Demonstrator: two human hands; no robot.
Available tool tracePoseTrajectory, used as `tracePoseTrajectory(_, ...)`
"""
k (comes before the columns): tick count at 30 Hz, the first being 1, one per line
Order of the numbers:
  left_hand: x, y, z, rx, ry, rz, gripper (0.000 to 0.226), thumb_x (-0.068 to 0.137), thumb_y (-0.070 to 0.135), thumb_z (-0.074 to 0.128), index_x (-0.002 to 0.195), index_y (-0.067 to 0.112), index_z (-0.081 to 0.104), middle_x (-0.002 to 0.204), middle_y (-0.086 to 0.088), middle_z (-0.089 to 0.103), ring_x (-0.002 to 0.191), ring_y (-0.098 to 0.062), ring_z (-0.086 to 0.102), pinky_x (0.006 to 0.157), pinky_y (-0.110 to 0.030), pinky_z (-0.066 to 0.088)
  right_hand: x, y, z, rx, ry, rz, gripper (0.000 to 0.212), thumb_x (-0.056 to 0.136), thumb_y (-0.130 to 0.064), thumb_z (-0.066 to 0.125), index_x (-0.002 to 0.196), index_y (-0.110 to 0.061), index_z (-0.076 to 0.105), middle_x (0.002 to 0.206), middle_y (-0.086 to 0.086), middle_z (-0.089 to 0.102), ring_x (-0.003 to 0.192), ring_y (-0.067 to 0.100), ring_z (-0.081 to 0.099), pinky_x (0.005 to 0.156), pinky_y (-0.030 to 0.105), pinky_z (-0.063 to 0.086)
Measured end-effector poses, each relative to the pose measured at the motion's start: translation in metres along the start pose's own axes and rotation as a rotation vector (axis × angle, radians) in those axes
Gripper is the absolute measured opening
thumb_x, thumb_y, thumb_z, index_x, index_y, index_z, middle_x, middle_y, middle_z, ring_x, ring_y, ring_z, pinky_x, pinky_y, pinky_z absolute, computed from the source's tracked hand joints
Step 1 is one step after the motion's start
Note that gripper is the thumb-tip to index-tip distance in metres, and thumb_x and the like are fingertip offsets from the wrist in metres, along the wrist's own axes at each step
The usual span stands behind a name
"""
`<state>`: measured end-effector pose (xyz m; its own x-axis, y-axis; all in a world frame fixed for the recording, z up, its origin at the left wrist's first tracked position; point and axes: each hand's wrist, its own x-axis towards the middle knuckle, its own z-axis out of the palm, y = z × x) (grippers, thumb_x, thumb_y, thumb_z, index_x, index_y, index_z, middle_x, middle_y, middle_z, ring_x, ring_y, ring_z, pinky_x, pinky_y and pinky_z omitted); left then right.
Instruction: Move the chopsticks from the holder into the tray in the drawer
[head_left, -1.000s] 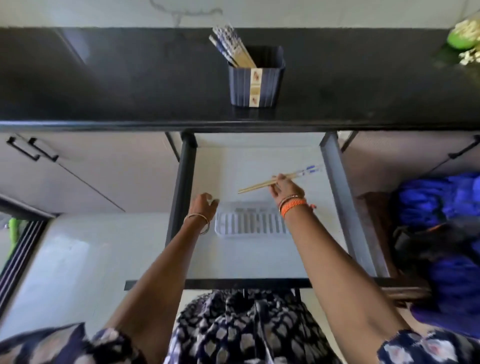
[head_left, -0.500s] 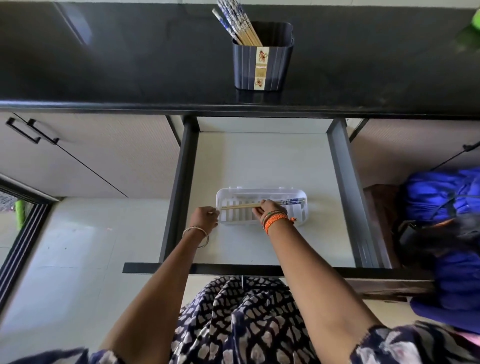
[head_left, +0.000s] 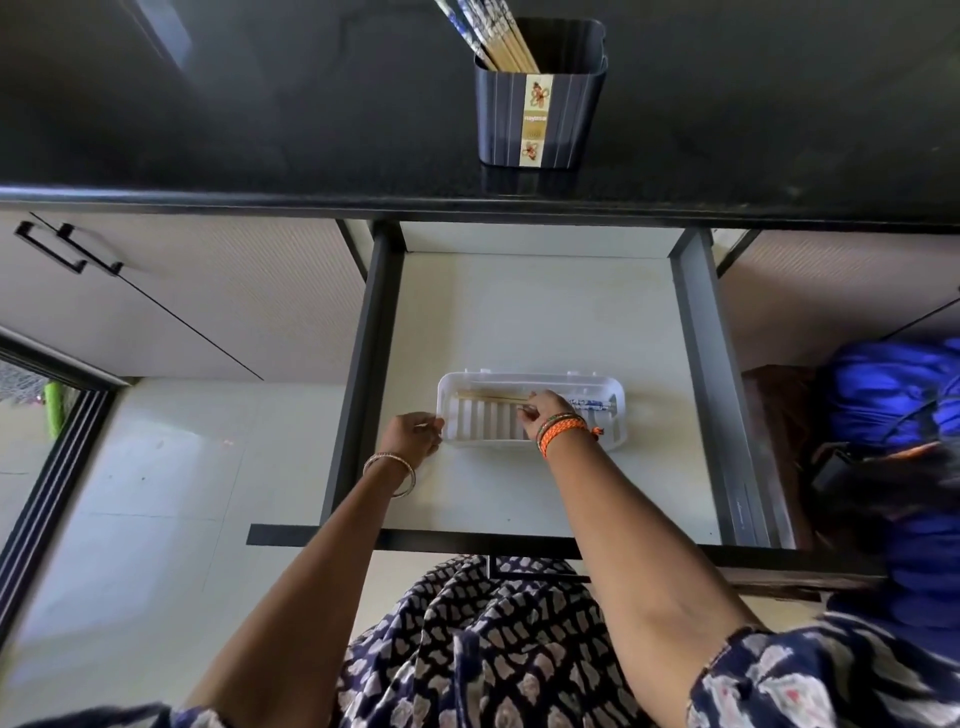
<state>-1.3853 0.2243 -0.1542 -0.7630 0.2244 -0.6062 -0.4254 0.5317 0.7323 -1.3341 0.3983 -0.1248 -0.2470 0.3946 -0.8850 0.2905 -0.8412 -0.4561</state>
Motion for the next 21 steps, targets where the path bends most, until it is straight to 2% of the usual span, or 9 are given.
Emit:
tracePoseTrajectory(2,0.000,0.000,-0.001,0.020,0.002,0.003,0.020,0.090,0.009,0.054,0.104,-0.003,0.063,0.065,-0.004,0.055,0.059,-0.012,0.052,0.063,-0.019,0.049,0.001,0.000,-0.001,0.000,-0.005,-0.002,0.021,0.094,0.006,0.041,0.112,0.005,0.051,0.132,0.019,0.053,0.115,0.023,0.054,0.106,0.031,0.044)
tracePoseTrajectory(3,-0.001,0.002,-0.002,0.031,0.001,0.007,0.022,0.089,0.010,0.055,0.107,-0.002,0.062,0.068,-0.005,0.056,0.060,-0.012,0.052,0.063,-0.020,0.049,0.002,0.000,-0.002,-0.008,-0.008,0.000,0.015,0.093,0.007,0.040,0.102,0.003,0.051,0.127,0.020,0.056,0.112,0.024,0.057,0.107,0.032,0.043)
tracePoseTrajectory(5,-0.006,0.007,-0.003,0.096,0.010,0.034,0.024,0.088,0.011,0.057,0.111,0.003,0.060,0.081,-0.011,0.061,0.065,-0.017,0.055,0.065,-0.027,0.049,0.001,-0.001,-0.003,-0.049,-0.004,-0.004,0.018,0.093,0.007,0.038,0.080,0.000,0.049,0.090,0.015,0.057,0.083,0.020,0.059,0.105,0.031,0.045)
tracePoseTrajectory(7,-0.011,0.015,-0.002,0.172,0.068,0.086,0.026,0.088,0.009,0.054,0.114,0.005,0.059,0.098,-0.017,0.065,0.083,-0.028,0.062,0.073,-0.031,0.049,-0.007,-0.004,-0.004,-0.121,-0.003,-0.015,0.025,0.090,0.006,0.035,0.068,-0.002,0.044,0.069,0.010,0.045,0.060,0.017,0.046,0.082,0.027,0.052)
tracePoseTrajectory(9,-0.018,0.029,0.002,0.161,0.125,0.139,0.029,0.087,0.003,0.050,0.115,0.004,0.057,0.111,-0.019,0.064,0.100,-0.032,0.061,0.078,-0.029,0.046,-0.023,-0.014,0.001,-0.185,-0.035,-0.044,0.025,0.085,0.007,0.034,0.064,-0.002,0.044,0.062,0.010,0.044,0.051,0.019,0.042,0.057,0.028,0.043)
tracePoseTrajectory(11,-0.020,0.051,0.007,0.132,0.154,0.189,0.033,0.084,-0.002,0.047,0.116,0.003,0.056,0.117,-0.017,0.062,0.106,-0.030,0.058,0.083,-0.028,0.044,-0.041,-0.033,0.013,-0.244,-0.099,-0.108,0.028,0.085,0.005,0.039,0.060,-0.004,0.045,0.059,0.011,0.046,0.048,0.019,0.040,0.051,0.027,0.035)
tracePoseTrajectory(13,-0.018,0.083,0.010,0.098,0.171,0.270,0.037,0.082,-0.005,0.044,0.116,0.004,0.055,0.120,-0.016,0.061,0.107,-0.030,0.058,0.086,-0.030,0.045,-0.062,-0.063,0.029,-0.276,-0.180,-0.201,0.029,0.090,0.000,0.046,0.062,-0.008,0.049,0.061,0.008,0.050,0.050,0.017,0.043,0.051,0.025,0.036)
tracePoseTrajectory(17,-0.008,0.177,0.003,0.029,0.214,0.561,0.036,0.082,-0.005,0.046,0.115,0.007,0.056,0.115,-0.010,0.062,0.099,-0.018,0.058,0.071,-0.015,0.042,-0.108,-0.144,0.059,-0.374,-0.283,-0.606,0.022,0.089,-0.001,0.054,0.074,-0.017,0.059,0.070,0.002,0.060,0.061,0.011,0.055,0.058,0.024,0.047)
tracePoseTrajectory(21,0.000,0.273,-0.007,0.017,0.308,0.840,0.042,0.083,-0.003,0.046,0.124,0.008,0.047,0.114,-0.006,0.058,0.100,-0.016,0.056,0.080,-0.012,0.044,-0.133,-0.240,0.093,-0.443,-0.204,-1.001,0.022,0.084,0.006,0.051,0.078,-0.010,0.065,0.072,0.006,0.064,0.066,0.018,0.061,0.070,0.033,0.056)
